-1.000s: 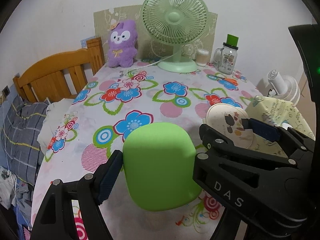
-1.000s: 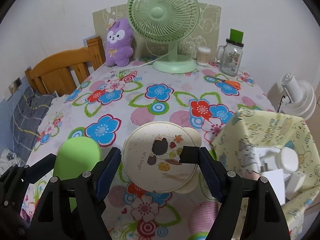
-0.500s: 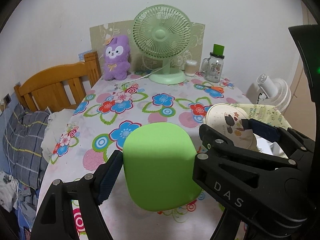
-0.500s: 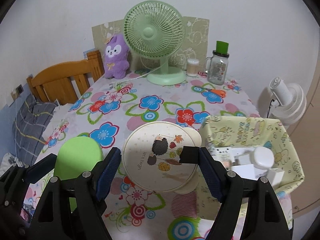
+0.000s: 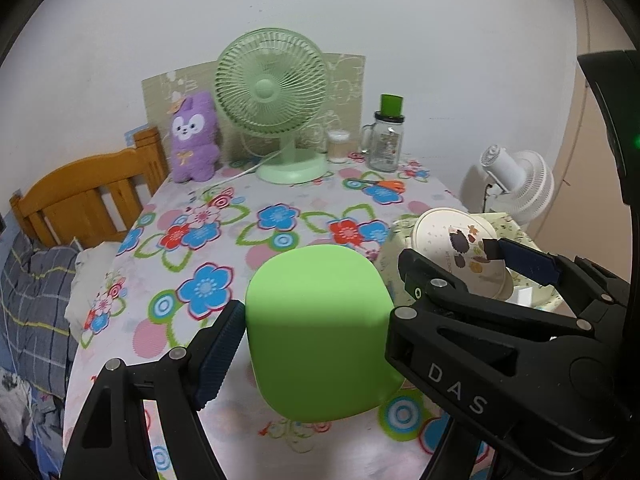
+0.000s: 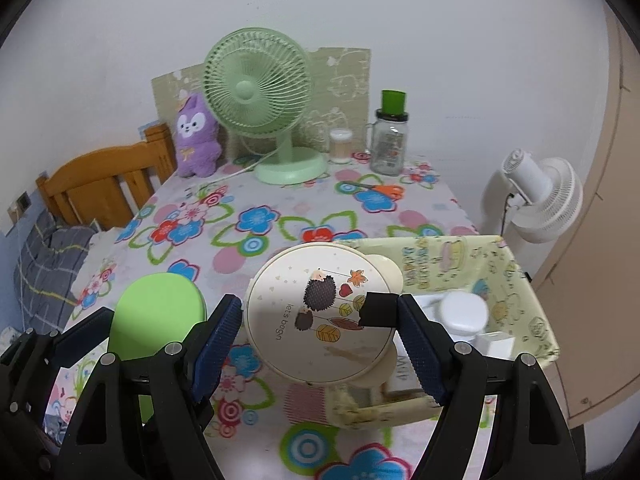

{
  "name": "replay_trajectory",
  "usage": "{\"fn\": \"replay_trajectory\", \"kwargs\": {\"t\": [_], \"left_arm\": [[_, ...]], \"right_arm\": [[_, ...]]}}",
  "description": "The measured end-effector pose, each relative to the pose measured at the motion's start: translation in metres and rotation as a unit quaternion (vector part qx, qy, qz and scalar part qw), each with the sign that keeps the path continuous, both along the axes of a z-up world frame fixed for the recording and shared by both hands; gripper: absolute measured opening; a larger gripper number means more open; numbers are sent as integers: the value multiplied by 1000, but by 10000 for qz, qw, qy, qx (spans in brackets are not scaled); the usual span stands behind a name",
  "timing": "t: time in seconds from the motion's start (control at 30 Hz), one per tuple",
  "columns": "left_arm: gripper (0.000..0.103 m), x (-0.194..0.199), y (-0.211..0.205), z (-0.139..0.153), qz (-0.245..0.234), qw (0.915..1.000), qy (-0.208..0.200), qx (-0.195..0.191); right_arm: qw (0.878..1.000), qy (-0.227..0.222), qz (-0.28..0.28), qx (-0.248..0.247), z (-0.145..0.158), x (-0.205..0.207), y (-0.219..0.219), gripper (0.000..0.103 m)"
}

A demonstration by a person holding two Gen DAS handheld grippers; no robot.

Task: Organize rigid objects
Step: 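Carry the coaster with the right tool while the left tool carries the green case toward the box, then lower the coaster into the yellow box and open the right tool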

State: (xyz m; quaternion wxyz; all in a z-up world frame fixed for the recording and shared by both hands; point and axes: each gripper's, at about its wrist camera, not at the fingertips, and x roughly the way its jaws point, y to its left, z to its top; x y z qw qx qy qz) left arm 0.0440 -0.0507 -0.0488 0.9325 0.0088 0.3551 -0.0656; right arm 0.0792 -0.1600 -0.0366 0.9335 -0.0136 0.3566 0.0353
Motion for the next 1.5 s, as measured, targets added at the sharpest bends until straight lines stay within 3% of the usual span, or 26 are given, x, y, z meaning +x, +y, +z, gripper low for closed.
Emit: {"fn": "replay_trajectory", "kwargs": {"t": [0.7,1.03,1.3,1.5], "left_arm": [[81,31,-83,-8,-469,9986,119,196],[81,51,-100,-31,-476,9973,415,376],[81,55,-107,-33,-458,9966,365,574],[81,58,-109,-33,-497,9964,389,569]], "right_arm": [[9990,76,-441,29,-7,15,-78,80],[9976,456,-440,271,-35,35,-97,80],[9955,582,-389,637,-44,45,-108,81],[9948,621,-420,683,-45,50,-115,88]]}}
